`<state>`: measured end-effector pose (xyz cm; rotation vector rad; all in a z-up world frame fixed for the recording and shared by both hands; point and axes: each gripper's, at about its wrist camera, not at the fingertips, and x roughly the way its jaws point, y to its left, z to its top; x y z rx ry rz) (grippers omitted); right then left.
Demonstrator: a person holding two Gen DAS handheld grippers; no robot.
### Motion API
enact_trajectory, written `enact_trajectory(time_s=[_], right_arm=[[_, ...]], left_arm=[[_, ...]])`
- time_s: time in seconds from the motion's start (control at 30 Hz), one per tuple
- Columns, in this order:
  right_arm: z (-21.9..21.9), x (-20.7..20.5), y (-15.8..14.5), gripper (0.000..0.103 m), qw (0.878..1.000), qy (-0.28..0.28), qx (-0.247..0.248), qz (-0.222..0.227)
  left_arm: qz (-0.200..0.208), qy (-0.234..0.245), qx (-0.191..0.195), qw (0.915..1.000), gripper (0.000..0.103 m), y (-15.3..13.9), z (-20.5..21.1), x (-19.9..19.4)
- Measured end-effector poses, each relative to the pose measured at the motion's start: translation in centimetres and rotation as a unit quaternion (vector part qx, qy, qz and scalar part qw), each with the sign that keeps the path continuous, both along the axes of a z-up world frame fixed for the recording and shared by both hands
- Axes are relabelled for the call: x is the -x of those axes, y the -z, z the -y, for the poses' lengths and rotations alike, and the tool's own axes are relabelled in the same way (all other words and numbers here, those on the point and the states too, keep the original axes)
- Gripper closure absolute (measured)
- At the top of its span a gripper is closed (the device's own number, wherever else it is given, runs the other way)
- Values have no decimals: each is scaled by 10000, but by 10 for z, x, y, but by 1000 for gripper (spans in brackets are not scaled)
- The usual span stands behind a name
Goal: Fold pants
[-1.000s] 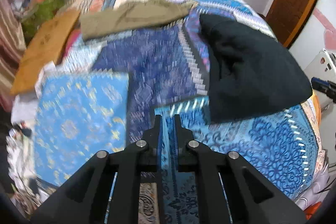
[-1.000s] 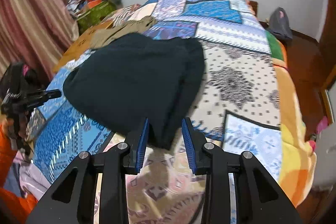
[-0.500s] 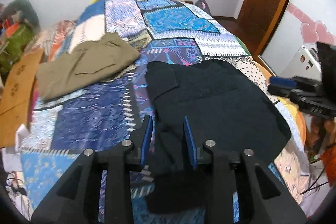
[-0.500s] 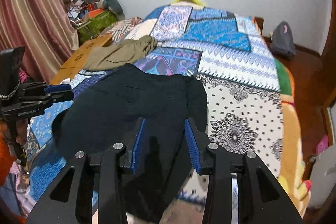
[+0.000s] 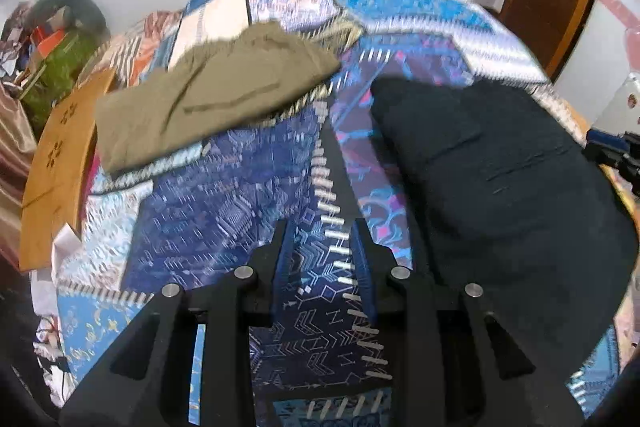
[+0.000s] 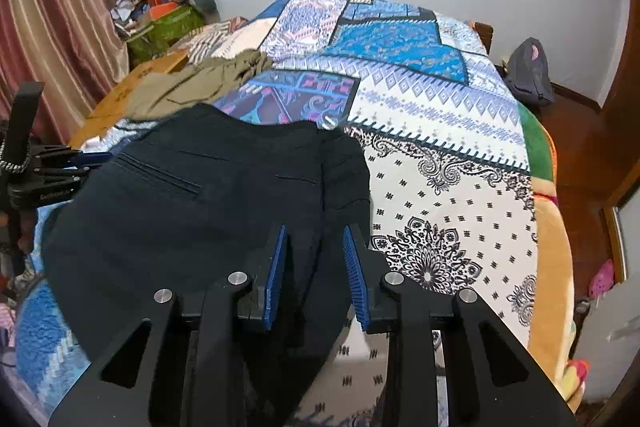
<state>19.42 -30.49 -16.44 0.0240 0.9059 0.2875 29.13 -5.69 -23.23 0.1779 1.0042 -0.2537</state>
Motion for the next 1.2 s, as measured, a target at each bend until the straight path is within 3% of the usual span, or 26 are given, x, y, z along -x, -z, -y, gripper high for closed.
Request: enact_trajectory(time_s=[0.23, 0.4, 0.5, 0.6, 0.9, 0.97, 1.03, 1.1, 1.2], right_arm=[[-19, 4, -23, 76, 9990, -324, -270, 179], [-50, -4, -7, 76, 9967, -753, -257, -158], [-55, -2, 8, 76, 9954, -840, -186, -412], [-49, 12, 9, 76, 9951, -885, -149, -409], [-23, 45, -7, 75, 9970, -640, 134, -414], [-15, 49, -13, 64, 9980, -387, 397, -318], [-5, 50, -19, 57, 9981, -146, 570, -202], [3, 48, -23, 53, 9985, 7, 527, -165], [11, 42, -24, 43, 9993, 141, 308, -143]], left_arm=[[261, 600, 700, 9954, 72, -43, 33, 18], [-98, 1074, 642, 9921, 72, -23, 76, 14], [-228, 1017, 396, 9938, 72, -3, 82, 6], [-226, 881, 441, 9949, 71, 0, 74, 0], [-63, 425, 491, 9979, 71, -26, 29, 13], [-29, 370, 520, 9980, 64, -33, 19, 18], [63, 286, 622, 9976, 37, -41, 8, 26], [189, 224, 728, 9969, 24, -48, 3, 33], [272, 259, 803, 9961, 18, -51, 4, 39]])
